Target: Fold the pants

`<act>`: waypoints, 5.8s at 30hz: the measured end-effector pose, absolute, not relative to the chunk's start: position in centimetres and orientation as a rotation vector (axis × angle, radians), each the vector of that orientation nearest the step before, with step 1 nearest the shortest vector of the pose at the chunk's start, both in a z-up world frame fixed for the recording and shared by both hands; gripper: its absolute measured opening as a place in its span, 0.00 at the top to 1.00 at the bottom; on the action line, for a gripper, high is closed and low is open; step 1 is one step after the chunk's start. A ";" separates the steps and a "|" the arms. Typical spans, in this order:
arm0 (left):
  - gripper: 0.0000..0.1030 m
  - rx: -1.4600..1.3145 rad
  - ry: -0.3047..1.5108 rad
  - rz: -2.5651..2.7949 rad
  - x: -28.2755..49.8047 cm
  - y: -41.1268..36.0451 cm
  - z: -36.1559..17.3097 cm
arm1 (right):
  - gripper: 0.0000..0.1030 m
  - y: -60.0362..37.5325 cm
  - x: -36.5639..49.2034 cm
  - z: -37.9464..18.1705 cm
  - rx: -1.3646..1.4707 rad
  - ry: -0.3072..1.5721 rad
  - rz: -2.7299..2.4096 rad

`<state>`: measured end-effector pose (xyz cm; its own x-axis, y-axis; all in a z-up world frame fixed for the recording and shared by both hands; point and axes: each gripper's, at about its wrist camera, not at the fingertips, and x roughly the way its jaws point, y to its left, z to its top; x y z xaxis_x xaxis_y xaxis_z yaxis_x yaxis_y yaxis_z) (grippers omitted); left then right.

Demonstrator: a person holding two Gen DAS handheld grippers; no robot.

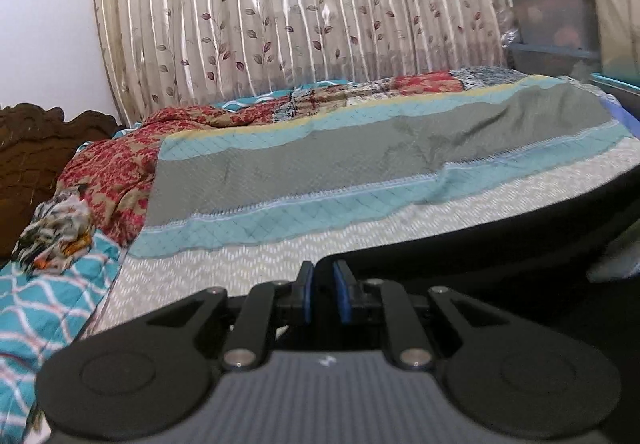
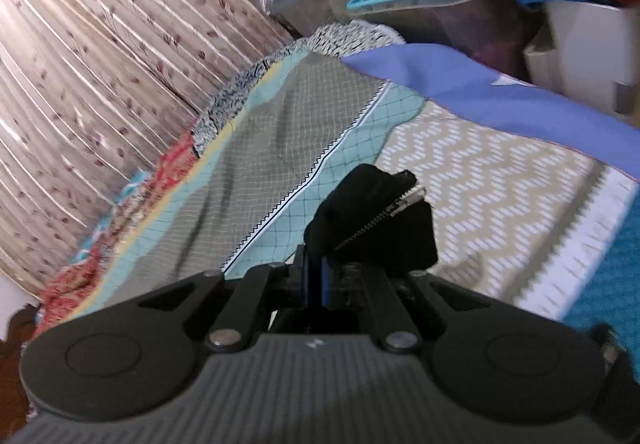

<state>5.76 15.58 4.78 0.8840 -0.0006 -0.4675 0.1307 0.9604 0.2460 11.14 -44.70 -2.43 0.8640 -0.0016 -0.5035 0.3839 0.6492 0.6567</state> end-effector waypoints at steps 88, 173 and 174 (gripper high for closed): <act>0.73 -0.544 0.659 -0.024 -5.3 25.6 -4.2 | 0.81 12.7 17.2 -5.7 -0.189 0.859 1.133; 0.52 -0.131 0.938 -0.349 3.8 1.2 -3.2 | 0.62 -28.8 4.6 -8.4 0.201 0.766 0.470; 0.52 -0.124 0.940 -0.373 3.8 0.6 -3.3 | 0.62 -30.1 4.0 -8.5 0.224 0.761 0.420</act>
